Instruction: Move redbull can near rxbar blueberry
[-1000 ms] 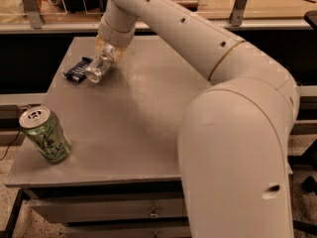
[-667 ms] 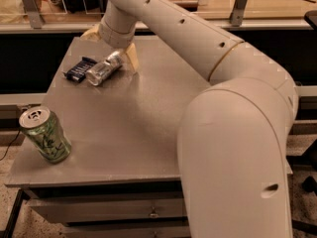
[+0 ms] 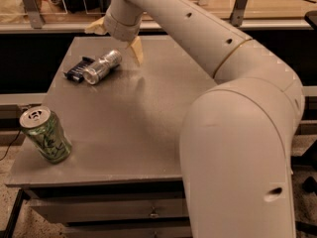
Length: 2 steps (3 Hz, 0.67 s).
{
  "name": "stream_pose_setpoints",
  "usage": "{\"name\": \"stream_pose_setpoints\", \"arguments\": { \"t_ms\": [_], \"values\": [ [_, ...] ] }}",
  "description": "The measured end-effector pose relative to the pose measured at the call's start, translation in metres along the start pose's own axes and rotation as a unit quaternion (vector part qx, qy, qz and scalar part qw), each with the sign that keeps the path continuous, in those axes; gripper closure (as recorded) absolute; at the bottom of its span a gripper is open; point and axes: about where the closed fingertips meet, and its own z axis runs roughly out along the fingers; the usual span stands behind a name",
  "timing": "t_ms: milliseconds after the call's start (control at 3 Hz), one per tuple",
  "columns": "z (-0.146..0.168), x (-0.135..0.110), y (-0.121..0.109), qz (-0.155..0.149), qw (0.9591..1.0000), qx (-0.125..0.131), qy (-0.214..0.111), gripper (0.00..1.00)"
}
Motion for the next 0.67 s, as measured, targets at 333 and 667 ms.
{"name": "stream_pose_setpoints", "arguments": {
  "t_ms": [333,667],
  "values": [
    [-0.0313,0.0153,0.0031,0.024,0.9995,0.011,0.017,0.0],
    [-0.0311,0.0153,0.0031,0.024,0.9995,0.011,0.017,0.0]
  ]
}}
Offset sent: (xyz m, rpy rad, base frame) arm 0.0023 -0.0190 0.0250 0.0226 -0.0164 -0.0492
